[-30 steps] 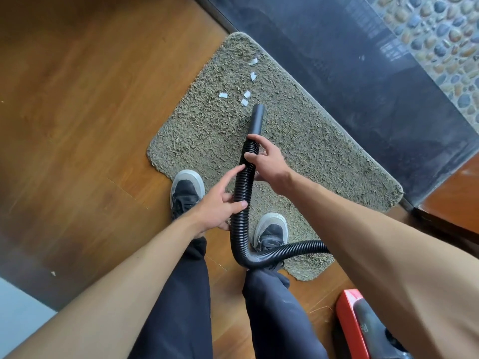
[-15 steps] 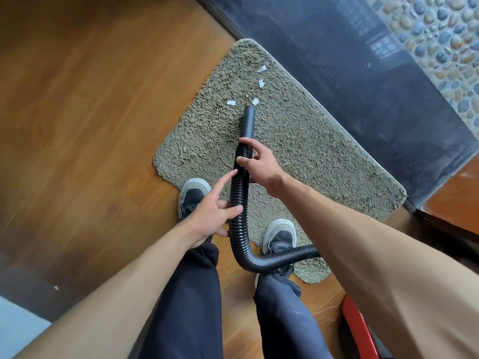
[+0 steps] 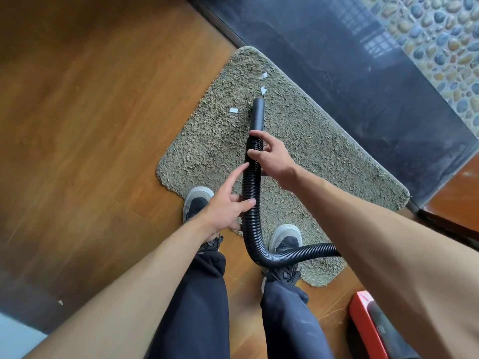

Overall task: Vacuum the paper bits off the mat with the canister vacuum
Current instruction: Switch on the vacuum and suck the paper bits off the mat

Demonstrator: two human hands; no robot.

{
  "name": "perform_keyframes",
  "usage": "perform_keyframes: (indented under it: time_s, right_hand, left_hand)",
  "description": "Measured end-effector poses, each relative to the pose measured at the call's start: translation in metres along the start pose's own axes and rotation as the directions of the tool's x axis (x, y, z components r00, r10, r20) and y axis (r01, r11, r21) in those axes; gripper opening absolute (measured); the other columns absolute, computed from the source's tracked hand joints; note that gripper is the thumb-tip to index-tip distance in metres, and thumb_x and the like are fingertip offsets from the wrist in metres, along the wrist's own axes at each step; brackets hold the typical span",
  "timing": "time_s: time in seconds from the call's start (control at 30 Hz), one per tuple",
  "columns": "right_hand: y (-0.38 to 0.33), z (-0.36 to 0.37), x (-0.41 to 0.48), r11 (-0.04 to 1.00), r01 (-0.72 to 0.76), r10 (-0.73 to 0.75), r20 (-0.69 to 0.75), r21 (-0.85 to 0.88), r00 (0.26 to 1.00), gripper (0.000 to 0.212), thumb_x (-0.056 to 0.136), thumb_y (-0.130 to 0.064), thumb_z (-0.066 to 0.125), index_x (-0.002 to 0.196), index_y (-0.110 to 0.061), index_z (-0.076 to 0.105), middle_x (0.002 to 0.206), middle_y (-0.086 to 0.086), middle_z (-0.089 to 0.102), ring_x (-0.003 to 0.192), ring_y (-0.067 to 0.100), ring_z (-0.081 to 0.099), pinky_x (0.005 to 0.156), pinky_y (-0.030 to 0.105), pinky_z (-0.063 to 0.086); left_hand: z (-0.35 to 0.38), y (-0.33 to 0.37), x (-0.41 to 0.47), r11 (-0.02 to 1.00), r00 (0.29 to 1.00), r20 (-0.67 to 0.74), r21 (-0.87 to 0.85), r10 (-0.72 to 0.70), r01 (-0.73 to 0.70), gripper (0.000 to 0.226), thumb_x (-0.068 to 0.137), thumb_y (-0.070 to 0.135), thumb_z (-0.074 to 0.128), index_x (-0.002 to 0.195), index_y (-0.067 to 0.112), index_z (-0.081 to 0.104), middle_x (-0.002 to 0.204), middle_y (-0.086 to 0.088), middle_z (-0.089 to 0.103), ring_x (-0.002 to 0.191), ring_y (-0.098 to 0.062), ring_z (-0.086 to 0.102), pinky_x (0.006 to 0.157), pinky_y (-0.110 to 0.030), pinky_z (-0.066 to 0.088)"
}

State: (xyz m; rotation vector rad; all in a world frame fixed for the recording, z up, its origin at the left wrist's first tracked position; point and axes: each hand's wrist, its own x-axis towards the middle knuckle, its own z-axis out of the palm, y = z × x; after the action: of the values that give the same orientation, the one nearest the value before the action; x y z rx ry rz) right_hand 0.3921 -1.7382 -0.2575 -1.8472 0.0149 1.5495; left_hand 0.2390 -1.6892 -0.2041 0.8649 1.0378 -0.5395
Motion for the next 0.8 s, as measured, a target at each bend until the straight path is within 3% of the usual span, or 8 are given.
perform_keyframes:
  time_s: [0.33,0.53,0.73,0.8]
  right_hand:
    - [-0.014,-0.010,0.016,0.999,0.001,-0.002,-0.024,-0.038,1.000,0.050,0.091,-0.004,0.056,0.135,-0.026,0.050,0.108,0.017,0.061,0.092,0.028,0.065,0.080,0.050,0.059]
    - [-0.019,-0.018,0.018,0.999,-0.004,0.004,0.000,-0.048,1.000,0.049,0.093,-0.003,0.055,0.137,-0.023,0.049,0.104,0.016,0.061,0.085,0.023,0.066,0.071,0.043,0.061]
    - [-0.024,-0.019,0.021,0.998,0.020,-0.022,-0.031,-0.067,0.999,0.050,0.092,-0.005,0.057,0.137,-0.025,0.050,0.110,0.022,0.062,0.100,0.038,0.066,0.081,0.055,0.057]
    - [-0.030,-0.019,0.024,0.996,0.024,-0.027,-0.033,-0.080,0.999,0.050,0.092,-0.005,0.057,0.137,-0.025,0.050,0.110,0.022,0.061,0.098,0.037,0.066,0.080,0.054,0.058]
  left_hand:
    - [-0.001,0.016,0.016,1.000,1.000,0.008,-0.014,0.005,-0.004,0.077,0.096,0.004,0.058,0.141,0.060,0.029,0.100,-0.010,0.073,0.092,-0.021,0.072,0.062,-0.041,0.059]
    - [0.000,0.022,0.019,1.000,1.000,0.023,-0.015,-0.002,0.002,0.078,0.096,0.003,0.058,0.140,0.060,0.030,0.092,-0.005,0.073,0.090,-0.021,0.072,0.068,-0.047,0.060]
    - [0.000,0.029,0.020,1.000,1.000,0.020,-0.015,0.012,-0.012,0.078,0.096,0.003,0.058,0.142,0.059,0.029,0.092,-0.003,0.073,0.092,-0.021,0.072,0.076,-0.054,0.060]
    - [-0.001,0.034,0.022,1.000,1.000,0.015,-0.024,0.011,-0.011,0.078,0.096,0.002,0.057,0.142,0.059,0.029,0.095,-0.007,0.072,0.093,-0.024,0.072,0.078,-0.058,0.058]
